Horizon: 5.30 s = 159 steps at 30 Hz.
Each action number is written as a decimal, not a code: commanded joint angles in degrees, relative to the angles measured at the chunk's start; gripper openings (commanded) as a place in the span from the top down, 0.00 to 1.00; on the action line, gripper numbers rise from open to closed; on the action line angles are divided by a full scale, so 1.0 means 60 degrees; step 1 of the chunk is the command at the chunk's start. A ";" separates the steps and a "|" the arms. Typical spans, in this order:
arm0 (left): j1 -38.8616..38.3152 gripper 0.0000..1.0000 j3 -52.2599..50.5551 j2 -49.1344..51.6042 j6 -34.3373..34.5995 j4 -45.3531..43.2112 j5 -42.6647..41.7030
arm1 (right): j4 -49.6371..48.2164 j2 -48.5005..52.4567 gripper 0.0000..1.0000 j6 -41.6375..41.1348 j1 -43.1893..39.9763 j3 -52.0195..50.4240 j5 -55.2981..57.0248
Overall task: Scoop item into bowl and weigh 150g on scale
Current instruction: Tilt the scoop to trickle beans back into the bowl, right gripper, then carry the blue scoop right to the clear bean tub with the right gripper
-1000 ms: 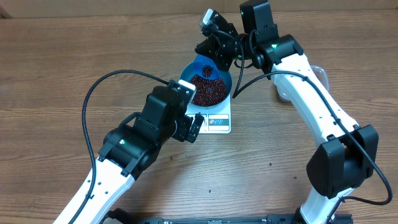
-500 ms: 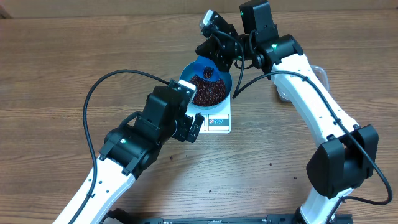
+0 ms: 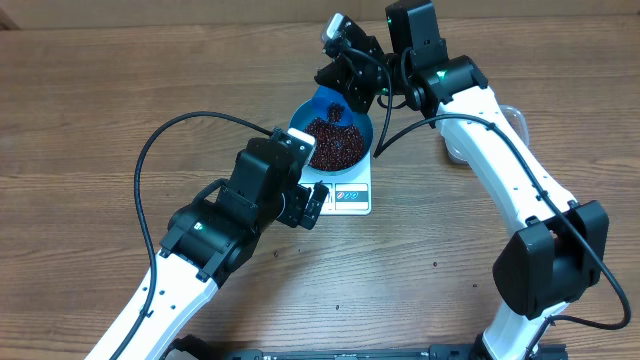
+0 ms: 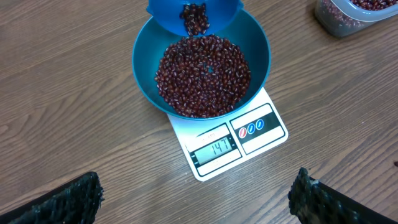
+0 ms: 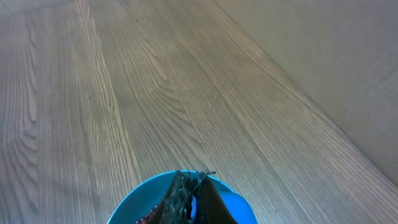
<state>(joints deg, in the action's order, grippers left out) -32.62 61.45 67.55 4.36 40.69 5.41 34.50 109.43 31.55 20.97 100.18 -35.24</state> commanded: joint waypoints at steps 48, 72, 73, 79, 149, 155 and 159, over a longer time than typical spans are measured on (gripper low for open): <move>-0.0004 0.01 -0.0055 0.0055 0.0062 -0.0033 0.0095 | 0.0080 -0.0444 0.96 0.0033 -0.0080 0.0313 0.0182; -0.0004 0.00 -0.0055 0.0055 0.0062 -0.0033 0.0091 | 0.0076 -0.0444 0.96 0.0036 -0.0080 0.0313 0.0186; -0.0004 0.00 -0.0055 0.0055 0.0062 -0.0033 0.0091 | 0.0076 -0.0444 0.96 0.0036 -0.0080 0.0313 0.0182; -0.0004 0.01 -0.0055 0.0055 0.0062 -0.0033 0.0091 | 0.0084 -0.0441 0.96 0.0004 -0.0080 0.0313 0.0182; -0.0004 0.00 -0.0055 0.0055 0.0062 -0.0033 0.0091 | 0.2171 -0.2102 0.96 -0.4411 -0.5621 0.0317 0.2652; -0.0004 0.00 -0.0055 0.0055 0.0062 -0.0033 0.0091 | 0.2215 -0.2102 0.96 -0.2874 -0.5450 0.0317 0.3942; -0.0004 0.01 -0.0055 0.0055 0.0062 -0.0033 0.0091 | 0.2310 -0.2095 0.96 -0.1730 -0.5209 0.0313 0.4415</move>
<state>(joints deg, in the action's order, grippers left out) -32.62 61.45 67.57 4.36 40.69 5.43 48.56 97.89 14.04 -11.46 100.29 -13.13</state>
